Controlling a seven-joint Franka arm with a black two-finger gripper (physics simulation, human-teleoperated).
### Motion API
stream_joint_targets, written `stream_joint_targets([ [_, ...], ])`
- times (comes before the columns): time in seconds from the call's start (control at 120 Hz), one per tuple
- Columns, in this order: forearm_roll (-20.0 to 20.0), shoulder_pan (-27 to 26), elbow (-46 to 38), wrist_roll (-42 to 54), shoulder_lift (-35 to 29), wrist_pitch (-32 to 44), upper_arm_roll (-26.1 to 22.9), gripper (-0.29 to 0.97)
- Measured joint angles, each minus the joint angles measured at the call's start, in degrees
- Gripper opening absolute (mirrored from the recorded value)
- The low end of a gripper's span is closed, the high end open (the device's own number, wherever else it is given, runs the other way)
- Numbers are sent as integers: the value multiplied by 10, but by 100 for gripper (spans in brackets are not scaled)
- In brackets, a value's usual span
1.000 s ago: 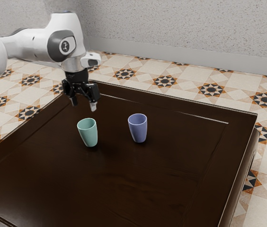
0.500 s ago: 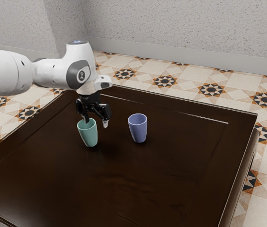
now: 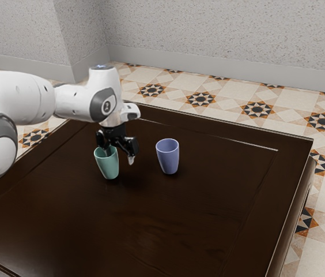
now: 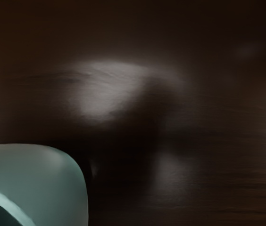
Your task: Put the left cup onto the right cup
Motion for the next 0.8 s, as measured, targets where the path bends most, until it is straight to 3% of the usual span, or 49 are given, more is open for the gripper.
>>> stream_joint_targets([
  [0.067, 0, 0, 0, -1, 2, 1, 0, 61],
  [0.233, 0, 0, 0, -4, 3, 2, 2, 22],
  [0.35, 0, 0, 0, -5, 3, 3, 4, 6],
  [0.533, 3, 0, 0, -4, -2, 2, 23, -5],
  [0.8, 7, 0, -5, -3, -33, -12, 40, -8],
])
